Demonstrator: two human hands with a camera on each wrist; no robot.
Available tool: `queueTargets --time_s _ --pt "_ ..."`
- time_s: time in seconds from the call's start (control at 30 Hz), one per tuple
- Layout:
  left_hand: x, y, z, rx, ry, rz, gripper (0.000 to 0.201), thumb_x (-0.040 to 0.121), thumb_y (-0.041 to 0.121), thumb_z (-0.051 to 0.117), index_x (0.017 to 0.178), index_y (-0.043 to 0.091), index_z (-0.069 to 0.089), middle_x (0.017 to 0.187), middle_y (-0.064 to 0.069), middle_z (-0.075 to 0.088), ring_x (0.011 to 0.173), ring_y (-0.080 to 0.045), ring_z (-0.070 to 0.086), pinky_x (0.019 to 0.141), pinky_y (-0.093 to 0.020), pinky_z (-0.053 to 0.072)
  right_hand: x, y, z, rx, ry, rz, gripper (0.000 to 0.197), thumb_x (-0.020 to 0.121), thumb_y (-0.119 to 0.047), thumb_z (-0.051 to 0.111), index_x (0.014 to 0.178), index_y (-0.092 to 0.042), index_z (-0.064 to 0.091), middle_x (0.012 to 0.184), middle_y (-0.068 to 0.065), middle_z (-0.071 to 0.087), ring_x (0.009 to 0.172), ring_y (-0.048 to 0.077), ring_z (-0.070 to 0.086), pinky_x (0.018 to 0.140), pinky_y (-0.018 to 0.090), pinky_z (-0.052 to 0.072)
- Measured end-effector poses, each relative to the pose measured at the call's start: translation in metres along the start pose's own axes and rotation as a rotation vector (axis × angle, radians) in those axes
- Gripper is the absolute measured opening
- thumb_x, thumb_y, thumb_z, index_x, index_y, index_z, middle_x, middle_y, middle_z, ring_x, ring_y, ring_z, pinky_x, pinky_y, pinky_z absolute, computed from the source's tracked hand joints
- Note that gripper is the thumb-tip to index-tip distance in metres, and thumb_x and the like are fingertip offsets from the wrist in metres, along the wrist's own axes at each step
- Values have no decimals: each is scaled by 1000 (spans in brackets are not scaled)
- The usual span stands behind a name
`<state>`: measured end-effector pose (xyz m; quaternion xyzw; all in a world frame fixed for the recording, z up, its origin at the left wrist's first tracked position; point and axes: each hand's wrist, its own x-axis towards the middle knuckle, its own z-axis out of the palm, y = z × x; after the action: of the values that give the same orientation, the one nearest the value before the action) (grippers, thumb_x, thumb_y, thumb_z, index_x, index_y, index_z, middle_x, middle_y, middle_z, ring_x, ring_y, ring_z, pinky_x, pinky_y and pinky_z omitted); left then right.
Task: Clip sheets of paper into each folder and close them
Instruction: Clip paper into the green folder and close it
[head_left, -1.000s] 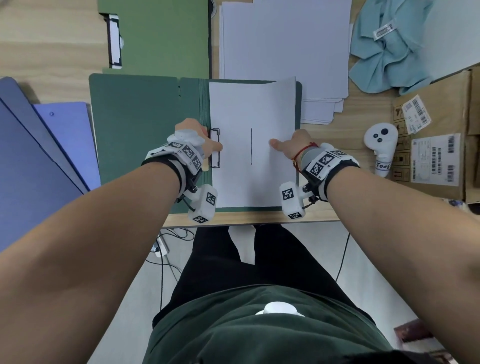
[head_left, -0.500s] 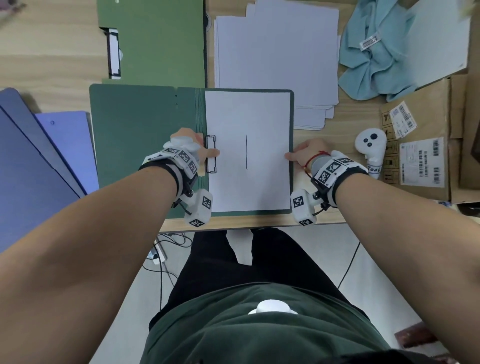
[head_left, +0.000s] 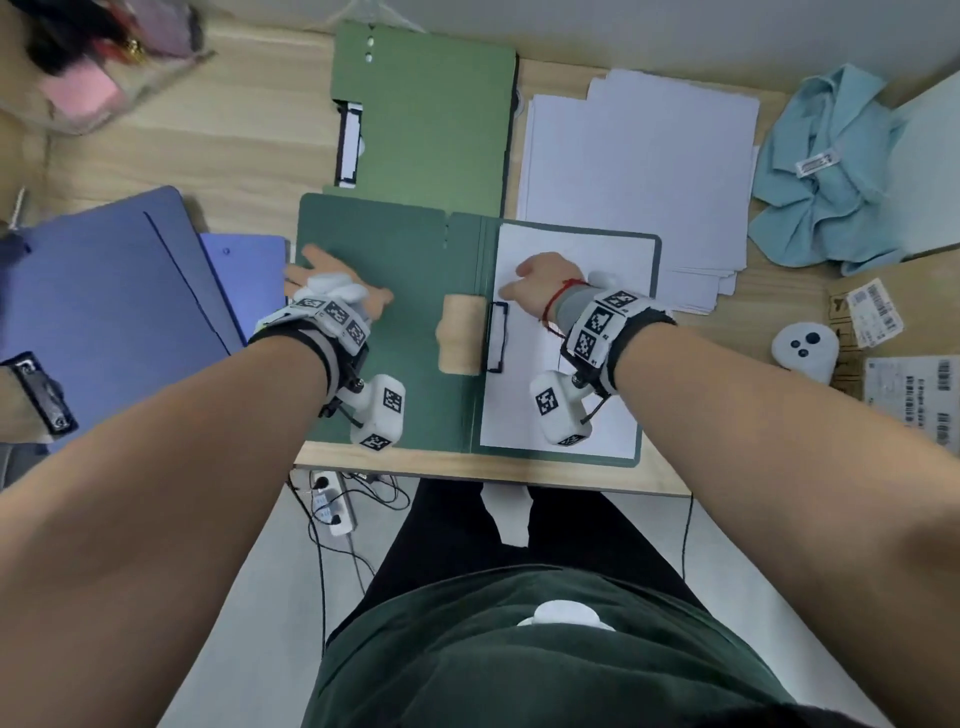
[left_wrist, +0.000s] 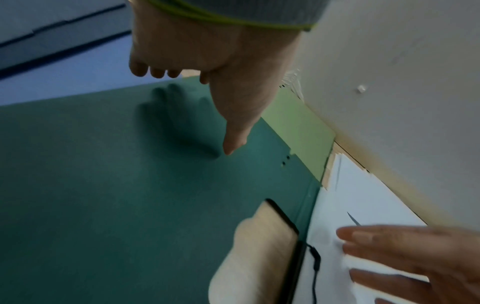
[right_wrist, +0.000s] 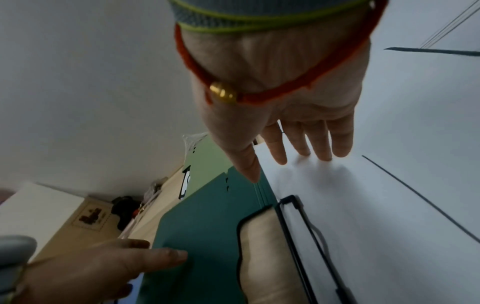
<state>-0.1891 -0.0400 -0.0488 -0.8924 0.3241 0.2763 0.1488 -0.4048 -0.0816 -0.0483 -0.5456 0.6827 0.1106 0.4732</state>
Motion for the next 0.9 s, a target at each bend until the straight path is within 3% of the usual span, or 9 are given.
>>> queueTargets --time_s 0.13,0.27,0.33,0.43,0.5,0.57,0.67,0.8,0.9 --pt "14 -18 -13 -13 -63 24 104 81 55 71 150 2 13 142 -17 44 126 -34 49 96 -41 45 0 -8 12 -82 -47 46 47 87 -27 61 130 -7 56 123 12 65 108 29 64 90 33 51" --pt "28 -22 -28 -70 -64 -11 94 79 56 71 144 4 27 135 -15 51 119 -31 54 85 -40 46 1 -12 14 -120 -67 59 50 88 -27 61 132 -5 54 126 13 63 111 30 62 94 36 51" --pt "30 -23 -37 -139 -45 13 75 79 53 68 132 10 37 122 -12 55 103 -29 56 79 -37 44 2 -16 15 -145 -76 53 49 88 -28 61 131 -3 55 124 14 64 106 30 64 89 35 52" --pt "27 -14 -54 -290 5 37 76 86 44 64 142 5 31 125 -15 53 112 -31 54 93 -41 44 3 -23 13 -200 -117 36 47 88 -35 61 123 -4 61 111 12 68 85 27 63 69 28 49" --pt "19 0 -70 -334 52 140 52 89 42 61 127 9 47 129 -16 56 116 -33 57 97 -41 44 1 -26 7 -235 -157 17 48 88 -40 59 121 -5 63 119 13 67 94 28 64 74 29 50" --pt "6 18 -89 -334 47 237 33 90 42 58 101 12 48 109 -12 59 95 -28 56 88 -39 47 2 -26 -1 -219 -173 -8 51 87 -43 58 122 -7 64 125 13 64 100 28 63 80 32 50" --pt "-24 54 -110 -344 -32 352 36 92 46 55 95 11 47 99 -7 52 91 -27 56 81 -35 47 -3 -20 -17 101 -227 -17 53 87 -49 62 127 -14 60 126 4 61 106 24 65 94 40 53" --pt "-77 102 -111 -404 -250 471 50 95 59 48 86 9 53 96 -4 62 74 -20 65 73 -28 58 -25 -6 -48 492 -281 -81 49 89 -59 55 116 -19 65 119 1 70 98 23 72 89 39 57" --pt "-96 121 -90 -434 -330 508 76 78 83 46 102 13 60 89 -2 72 71 -16 73 70 -28 60 -36 7 -70 667 -242 -81 67 86 -73 43 110 -16 69 105 1 74 91 25 73 81 38 59"
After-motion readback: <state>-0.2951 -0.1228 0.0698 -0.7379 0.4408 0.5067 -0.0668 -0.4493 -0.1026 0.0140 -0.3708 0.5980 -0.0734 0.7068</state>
